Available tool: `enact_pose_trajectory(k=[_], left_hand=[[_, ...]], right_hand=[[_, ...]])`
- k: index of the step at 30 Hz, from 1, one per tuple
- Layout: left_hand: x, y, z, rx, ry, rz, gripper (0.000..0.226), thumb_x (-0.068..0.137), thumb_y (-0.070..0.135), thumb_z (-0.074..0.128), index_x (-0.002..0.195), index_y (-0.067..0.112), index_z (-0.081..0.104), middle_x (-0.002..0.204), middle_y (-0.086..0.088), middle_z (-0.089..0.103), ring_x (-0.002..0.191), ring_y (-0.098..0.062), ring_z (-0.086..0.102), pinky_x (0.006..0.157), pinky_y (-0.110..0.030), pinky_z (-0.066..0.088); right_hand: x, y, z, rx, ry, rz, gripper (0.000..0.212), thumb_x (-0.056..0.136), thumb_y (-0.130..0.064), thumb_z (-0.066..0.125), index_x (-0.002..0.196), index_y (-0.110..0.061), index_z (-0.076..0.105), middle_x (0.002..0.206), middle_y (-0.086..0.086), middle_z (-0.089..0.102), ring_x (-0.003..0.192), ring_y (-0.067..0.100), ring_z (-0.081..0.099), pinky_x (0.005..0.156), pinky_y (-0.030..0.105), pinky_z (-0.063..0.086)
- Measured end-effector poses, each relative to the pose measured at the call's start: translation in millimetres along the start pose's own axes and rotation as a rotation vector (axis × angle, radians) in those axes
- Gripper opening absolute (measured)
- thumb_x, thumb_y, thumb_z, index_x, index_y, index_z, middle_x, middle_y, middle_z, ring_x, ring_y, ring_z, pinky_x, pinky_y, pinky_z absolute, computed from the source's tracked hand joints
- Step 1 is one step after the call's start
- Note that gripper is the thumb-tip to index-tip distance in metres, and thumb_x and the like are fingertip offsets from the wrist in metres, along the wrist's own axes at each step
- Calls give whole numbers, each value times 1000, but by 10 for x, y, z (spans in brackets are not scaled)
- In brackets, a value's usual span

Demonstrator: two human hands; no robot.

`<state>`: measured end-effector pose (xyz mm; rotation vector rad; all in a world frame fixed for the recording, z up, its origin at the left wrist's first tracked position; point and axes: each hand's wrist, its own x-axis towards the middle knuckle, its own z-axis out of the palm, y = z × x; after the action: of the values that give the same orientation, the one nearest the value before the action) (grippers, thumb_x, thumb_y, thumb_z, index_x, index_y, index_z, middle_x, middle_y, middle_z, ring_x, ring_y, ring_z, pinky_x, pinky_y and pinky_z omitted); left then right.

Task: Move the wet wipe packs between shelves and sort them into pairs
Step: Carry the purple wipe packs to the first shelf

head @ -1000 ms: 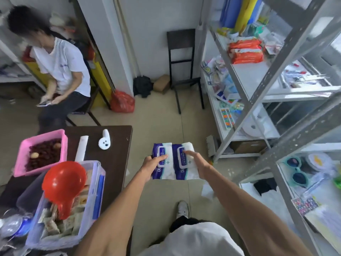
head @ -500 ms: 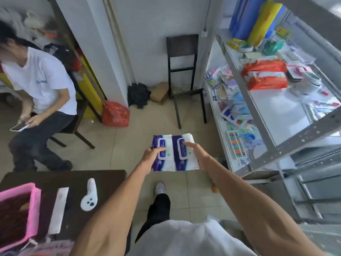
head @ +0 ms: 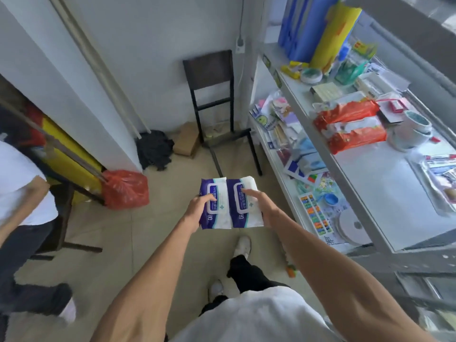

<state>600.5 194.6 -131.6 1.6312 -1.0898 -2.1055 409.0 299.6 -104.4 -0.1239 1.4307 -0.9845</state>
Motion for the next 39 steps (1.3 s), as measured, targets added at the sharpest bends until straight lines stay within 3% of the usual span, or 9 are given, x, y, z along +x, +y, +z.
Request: enact_pose_trajectory(k=[5,9,13,17,23,27,33,37,39], left_hand=[[700,634,404,63,-119,-18,50,77,24,77,122,5,70,112,-22,78,97,-39,73,99,-62,56],[1181,1197,1009,231,-256,-7,52,74,30,84,117,2,75,112,-24,78,104,-43,73,98,-63,56],[1456,1635,1832,419,-482,1,66,58,37,90,113,4,75,115,-25,77,98,-39,76,98,-60,57],[1497,1894,2780,614,-806,-76,62,73,30,86,129,8,70,124,-24,74,119,-46,67,105,-63,51],[1170,1934,4066,842,-1260,-201,54,80,10,75,133,7,66,120,-16,73,109,-34,69,101,-51,56],[1041,1668,4617,952,-1283,-203,53,87,12,77,136,1,61,127,-22,71,110,-38,68,107,-56,53],[967,1331,5065,1154,-1021,245,81,94,25,75,149,4,21,131,-11,53,112,-28,57,95,-38,50],[1200,1164,5160,1362,-941,629,62,98,26,69,142,2,32,131,-18,55,122,-35,58,91,-36,45],[1257,1101,5148,1475,-878,870,61,99,22,65,147,1,33,140,-23,46,127,-36,51,104,-39,44]], right_hand=[[540,-518,-424,80,-7,0,66,78,-39,81,135,-11,65,120,18,77,101,36,75,95,52,61],[608,-928,-923,275,-17,-37,24,95,-26,67,112,-10,73,102,13,80,83,27,78,75,41,66],[489,-1093,-1512,481,74,-107,21,95,-21,64,97,-11,82,101,15,79,82,29,77,78,42,64],[198,-982,-2087,671,258,-193,22,84,-21,74,101,-10,80,102,17,78,80,31,76,77,40,63],[-292,-490,-2639,951,467,-392,78,67,-29,91,137,-3,66,121,22,71,97,37,72,97,49,54],[-498,-378,-2696,1091,657,-503,49,82,-32,81,123,-6,75,112,19,78,90,34,77,97,48,56],[-383,-501,-2843,1028,1103,-390,48,93,-28,77,123,8,68,107,22,76,77,32,75,88,52,59],[-142,-496,-3033,954,1219,-306,77,73,-40,88,130,0,55,125,22,71,108,39,73,97,63,57],[-90,-580,-3054,790,1318,-240,54,85,-38,81,120,-2,62,118,19,74,106,37,73,96,55,59]])
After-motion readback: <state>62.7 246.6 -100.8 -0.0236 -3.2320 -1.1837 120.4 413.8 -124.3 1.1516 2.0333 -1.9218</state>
